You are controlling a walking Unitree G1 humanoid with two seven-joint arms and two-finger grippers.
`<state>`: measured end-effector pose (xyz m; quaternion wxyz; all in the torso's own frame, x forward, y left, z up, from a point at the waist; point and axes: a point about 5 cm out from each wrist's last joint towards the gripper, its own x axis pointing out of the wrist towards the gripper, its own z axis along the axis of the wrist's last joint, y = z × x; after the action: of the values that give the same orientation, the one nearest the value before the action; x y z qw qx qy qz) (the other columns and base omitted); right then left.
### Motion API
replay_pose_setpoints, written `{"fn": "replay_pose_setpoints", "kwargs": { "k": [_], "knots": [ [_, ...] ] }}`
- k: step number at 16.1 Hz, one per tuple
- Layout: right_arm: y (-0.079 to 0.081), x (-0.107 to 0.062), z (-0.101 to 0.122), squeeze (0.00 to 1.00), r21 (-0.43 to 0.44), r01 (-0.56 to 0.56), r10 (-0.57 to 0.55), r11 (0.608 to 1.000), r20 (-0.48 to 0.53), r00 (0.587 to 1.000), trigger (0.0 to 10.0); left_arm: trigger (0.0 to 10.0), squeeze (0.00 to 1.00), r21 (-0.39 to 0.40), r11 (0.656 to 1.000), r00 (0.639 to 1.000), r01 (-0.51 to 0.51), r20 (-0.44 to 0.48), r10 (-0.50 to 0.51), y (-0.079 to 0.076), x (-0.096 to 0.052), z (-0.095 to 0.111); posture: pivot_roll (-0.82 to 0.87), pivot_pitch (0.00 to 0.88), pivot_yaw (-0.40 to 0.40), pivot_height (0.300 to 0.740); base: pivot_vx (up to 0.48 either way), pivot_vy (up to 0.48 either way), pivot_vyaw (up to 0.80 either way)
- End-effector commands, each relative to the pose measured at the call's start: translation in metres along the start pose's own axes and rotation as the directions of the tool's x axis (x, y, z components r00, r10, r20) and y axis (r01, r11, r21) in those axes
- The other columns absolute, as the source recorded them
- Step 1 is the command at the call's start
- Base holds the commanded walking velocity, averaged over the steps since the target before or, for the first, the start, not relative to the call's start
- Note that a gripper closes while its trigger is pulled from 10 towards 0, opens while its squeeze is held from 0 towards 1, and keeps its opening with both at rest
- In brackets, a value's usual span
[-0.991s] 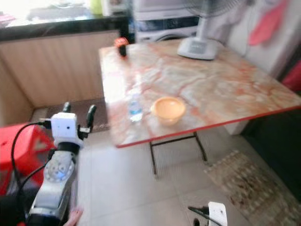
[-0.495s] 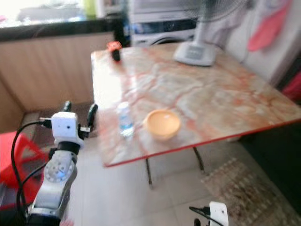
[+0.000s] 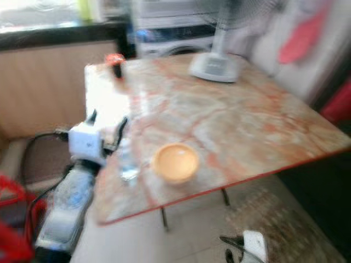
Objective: Restocking fridge
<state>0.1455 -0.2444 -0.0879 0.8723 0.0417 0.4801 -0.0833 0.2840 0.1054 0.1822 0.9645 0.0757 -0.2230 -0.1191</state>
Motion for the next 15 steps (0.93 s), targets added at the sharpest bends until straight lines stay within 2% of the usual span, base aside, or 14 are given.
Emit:
{"fn": "replay_pose_setpoints", "kwargs": {
  "k": [1,4,6,7,8,9,10,13,14,15],
  "knots": [
    [0.000,0.000,0.002,0.00,0.023,0.006,-0.006,1.000,0.011,1.000,10.0,10.0,0.00,0.014,1.000,1.000,0.020,0.004,-0.021,0.001,-0.001,0.004,0.09,0.000,-0.043,0.740,0.000,0.000,0.00],
    [0.001,0.000,0.002,0.00,0.017,-0.002,0.001,1.000,0.014,1.000,10.0,10.0,0.00,0.015,0.999,0.999,0.032,0.022,-0.032,0.001,0.003,0.012,0.09,0.000,-0.042,0.740,0.000,0.000,0.00],
    [0.001,0.000,0.002,0.00,0.007,-0.003,0.003,1.000,0.010,1.000,10.0,10.0,0.00,0.004,0.999,0.998,0.047,0.044,-0.047,0.004,0.016,0.031,0.09,0.000,-0.041,0.740,0.000,0.000,0.00],
    [0.001,0.000,0.002,0.00,0.007,-0.003,0.003,1.000,0.010,1.000,10.0,10.0,0.00,0.004,0.999,0.998,0.047,0.044,-0.047,0.004,0.016,0.031,0.09,0.000,-0.041,0.740,0.000,0.000,0.00],
    [0.002,0.001,0.001,0.00,-0.009,-0.001,0.001,1.000,0.001,1.000,10.0,10.0,0.00,-0.052,0.994,0.995,0.100,-0.013,-0.100,0.003,0.029,0.041,0.10,0.000,-0.040,0.740,0.000,0.000,0.00],
    [0.002,0.001,0.001,0.00,-0.015,0.000,0.000,1.000,-0.004,1.000,10.0,10.0,0.00,-0.073,0.990,0.991,0.118,-0.058,-0.122,0.003,0.033,0.042,0.10,0.000,-0.038,0.740,0.000,0.000,0.00],
    [0.002,0.001,0.001,0.00,-0.023,-0.002,0.001,1.000,-0.009,1.000,10.0,10.0,0.00,-0.096,0.990,0.980,0.102,-0.161,-0.117,0.008,0.038,0.042,0.10,0.000,-0.039,0.740,0.000,0.000,0.00],
    [0.002,0.001,0.001,0.00,-0.030,-0.003,0.003,1.000,-0.013,1.000,10.0,10.0,0.00,-0.113,0.992,0.965,0.064,-0.246,-0.090,0.013,0.041,0.041,0.11,0.000,-0.042,0.740,0.000,0.000,0.00],
    [0.002,0.001,0.001,0.00,-0.059,-0.005,0.004,0.998,-0.023,1.000,10.0,10.0,0.00,-0.170,0.984,0.925,0.057,-0.362,-0.116,0.017,0.047,0.043,0.12,0.000,-0.048,0.740,0.000,0.000,0.00],
    [0.002,0.001,0.002,0.00,-0.062,-0.005,0.004,0.998,-0.022,1.000,10.0,10.0,0.00,-0.204,0.962,0.885,0.180,-0.394,-0.249,0.008,0.046,0.049,0.12,0.000,-0.047,0.740,0.000,0.000,0.00]
  ]
}}
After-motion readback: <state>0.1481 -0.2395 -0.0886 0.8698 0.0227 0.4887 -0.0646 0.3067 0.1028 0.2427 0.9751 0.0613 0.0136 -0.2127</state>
